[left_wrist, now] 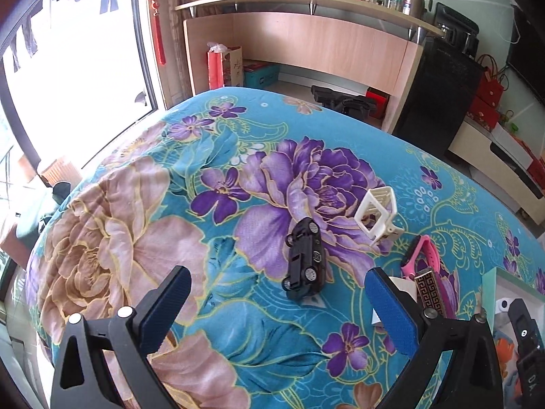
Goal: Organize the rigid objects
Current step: 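Move both open tools back over the remaining pile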
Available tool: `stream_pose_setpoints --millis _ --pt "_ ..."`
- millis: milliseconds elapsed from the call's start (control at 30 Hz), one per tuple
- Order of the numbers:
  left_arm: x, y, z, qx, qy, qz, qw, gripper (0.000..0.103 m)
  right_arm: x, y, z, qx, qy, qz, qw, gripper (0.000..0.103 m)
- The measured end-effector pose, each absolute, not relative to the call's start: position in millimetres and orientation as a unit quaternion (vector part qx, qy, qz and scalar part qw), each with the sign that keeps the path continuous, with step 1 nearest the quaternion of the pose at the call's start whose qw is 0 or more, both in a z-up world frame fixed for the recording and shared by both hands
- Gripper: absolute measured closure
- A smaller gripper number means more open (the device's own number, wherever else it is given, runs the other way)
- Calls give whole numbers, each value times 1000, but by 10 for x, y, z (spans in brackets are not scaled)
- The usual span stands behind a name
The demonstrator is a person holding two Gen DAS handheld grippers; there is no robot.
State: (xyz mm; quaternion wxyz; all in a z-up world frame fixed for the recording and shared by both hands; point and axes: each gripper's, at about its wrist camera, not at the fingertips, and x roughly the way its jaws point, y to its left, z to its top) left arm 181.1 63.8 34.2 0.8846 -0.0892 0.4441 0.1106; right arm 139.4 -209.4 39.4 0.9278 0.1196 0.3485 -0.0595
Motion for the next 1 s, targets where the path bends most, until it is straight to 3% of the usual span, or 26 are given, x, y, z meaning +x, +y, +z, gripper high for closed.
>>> stream_pose_setpoints --millis 1000 --pt "1866 1178 64 -143 472 117 862 0 1638 -1068 19 98 401 61 909 6"
